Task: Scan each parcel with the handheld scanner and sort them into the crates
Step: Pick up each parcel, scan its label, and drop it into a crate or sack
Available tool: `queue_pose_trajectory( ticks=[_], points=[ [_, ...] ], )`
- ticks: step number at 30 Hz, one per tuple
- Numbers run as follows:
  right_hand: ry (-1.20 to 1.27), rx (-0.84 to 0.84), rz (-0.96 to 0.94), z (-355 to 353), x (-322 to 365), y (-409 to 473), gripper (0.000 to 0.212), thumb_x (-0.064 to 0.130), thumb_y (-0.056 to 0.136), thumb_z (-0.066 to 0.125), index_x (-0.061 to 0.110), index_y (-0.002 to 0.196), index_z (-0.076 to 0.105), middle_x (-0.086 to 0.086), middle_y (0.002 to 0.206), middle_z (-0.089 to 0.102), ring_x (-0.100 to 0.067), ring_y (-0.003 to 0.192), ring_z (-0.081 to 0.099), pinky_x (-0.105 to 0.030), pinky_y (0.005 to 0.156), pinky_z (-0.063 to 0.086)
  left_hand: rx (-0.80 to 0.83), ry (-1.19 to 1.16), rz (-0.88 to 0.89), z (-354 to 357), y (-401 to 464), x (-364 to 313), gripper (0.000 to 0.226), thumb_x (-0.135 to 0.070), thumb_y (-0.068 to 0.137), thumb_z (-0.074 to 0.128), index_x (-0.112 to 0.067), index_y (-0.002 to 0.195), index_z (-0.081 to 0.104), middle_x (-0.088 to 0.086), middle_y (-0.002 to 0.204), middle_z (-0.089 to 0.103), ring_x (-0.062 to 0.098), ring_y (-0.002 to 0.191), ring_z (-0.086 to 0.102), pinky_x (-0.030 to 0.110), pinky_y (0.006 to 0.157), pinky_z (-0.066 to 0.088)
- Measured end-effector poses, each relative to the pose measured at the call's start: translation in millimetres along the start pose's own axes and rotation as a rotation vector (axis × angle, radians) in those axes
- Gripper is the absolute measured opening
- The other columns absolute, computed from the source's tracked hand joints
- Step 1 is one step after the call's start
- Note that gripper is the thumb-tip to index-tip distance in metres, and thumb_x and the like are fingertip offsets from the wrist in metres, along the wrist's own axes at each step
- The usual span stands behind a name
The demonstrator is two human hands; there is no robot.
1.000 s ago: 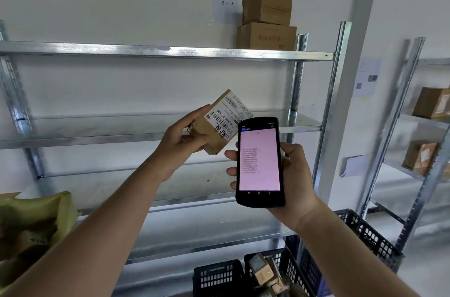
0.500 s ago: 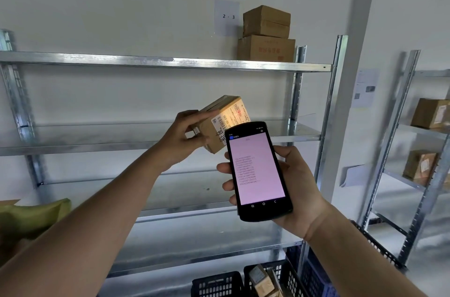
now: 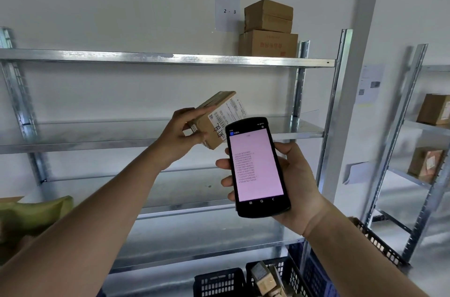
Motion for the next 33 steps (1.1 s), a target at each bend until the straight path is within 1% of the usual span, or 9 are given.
queue_pose_trajectory(
  ticks=[3,10,13,16,19,21,23,27,33],
  points=[
    [-0.085,-0.093,-0.12,2,-7,14,0.066,0.053,0.103,0.028,0.014,0.142,0.065,-0.028,0.133,0.069,-0.041,0.1,0.07,-0.047,0.084,0.063,-0.108,-0.114,-0.037,0,-11,2,0.068,0.007,0.096,0.069,-0.05,0.135,0.064,-0.029,0.123,0.069,0.008,0.126,0.061,0.034,0.109,0.053],
    [-0.116,-0.138,-0.131,24,-55,79,0.064,0.047,0.105,0.021,0.015,0.139,0.065,-0.026,0.137,0.066,-0.039,0.107,0.067,-0.053,0.092,0.06,-0.421,-0.302,-0.256,-44,-82,54,0.061,0.004,0.096,0.07,-0.045,0.133,0.069,0.003,0.133,0.067,0.029,0.13,0.063,0.055,0.104,0.057],
    [-0.075,-0.085,-0.051,42,-94,111,0.066,0.048,0.104,0.023,0.01,0.145,0.058,-0.029,0.141,0.063,-0.039,0.109,0.063,-0.052,0.094,0.057,-0.505,-0.301,-0.356,-81,-123,76,0.06,0.003,0.094,0.072,-0.047,0.129,0.07,0.004,0.133,0.067,0.03,0.13,0.063,0.046,0.098,0.061],
    [-0.038,-0.019,-0.022,68,-138,141,0.06,0.047,0.097,0.033,0.01,0.133,0.063,-0.023,0.124,0.071,-0.038,0.103,0.064,-0.045,0.088,0.056,-0.599,-0.339,-0.427,-128,-160,101,0.061,0.004,0.091,0.075,-0.038,0.135,0.07,0.009,0.132,0.068,0.03,0.124,0.068,0.031,0.086,0.063],
    [-0.008,0.05,0.011,105,-180,173,0.055,0.048,0.084,0.044,0.012,0.119,0.067,-0.021,0.116,0.067,-0.033,0.091,0.068,-0.039,0.078,0.06,-0.656,-0.329,-0.476,-175,-190,130,0.063,0.009,0.092,0.071,-0.028,0.143,0.065,0.011,0.129,0.07,0.031,0.121,0.069,0.032,0.086,0.064],
    [0.0,0.062,0.029,130,-209,196,0.056,0.048,0.082,0.042,0.012,0.118,0.066,-0.021,0.114,0.066,-0.032,0.089,0.069,-0.041,0.077,0.062,-0.673,-0.324,-0.503,-207,-209,151,0.063,0.013,0.093,0.067,-0.024,0.144,0.063,0.012,0.128,0.07,0.032,0.121,0.069,0.042,0.094,0.063],
    [0.004,0.054,0.051,153,-238,221,0.055,0.047,0.082,0.042,0.013,0.116,0.068,-0.018,0.107,0.071,-0.032,0.087,0.071,-0.042,0.077,0.063,-0.697,-0.314,-0.552,-240,-228,172,0.062,0.008,0.093,0.07,-0.034,0.137,0.068,0.01,0.131,0.07,0.032,0.124,0.068,0.05,0.102,0.059],
    [-0.001,0.019,0.103,191,-290,266,0.054,0.045,0.094,0.034,0.02,0.109,0.079,-0.018,0.112,0.075,-0.034,0.09,0.072,-0.044,0.078,0.062,-0.759,-0.254,-0.635,-304,-260,211,0.06,0.002,0.094,0.073,-0.039,0.137,0.068,-0.002,0.122,0.076,0.025,0.12,0.07,0.049,0.105,0.057],
    [-0.032,-0.021,0.194,229,-350,330,0.058,0.043,0.103,0.023,0.011,0.124,0.067,-0.021,0.117,0.072,-0.039,0.101,0.064,-0.05,0.093,0.05,-0.811,-0.194,-0.728,-376,-284,261,0.053,-0.004,0.097,0.072,-0.05,0.123,0.066,-0.008,0.118,0.078,0.021,0.117,0.072,0.05,0.103,0.058]
  ],
)
Point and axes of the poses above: each hand's wrist, its own y-axis towards the middle knuckle, its own z-axis out of the palm, x = y × z, the point moved 2 cm from there along y, towards the middle knuckle
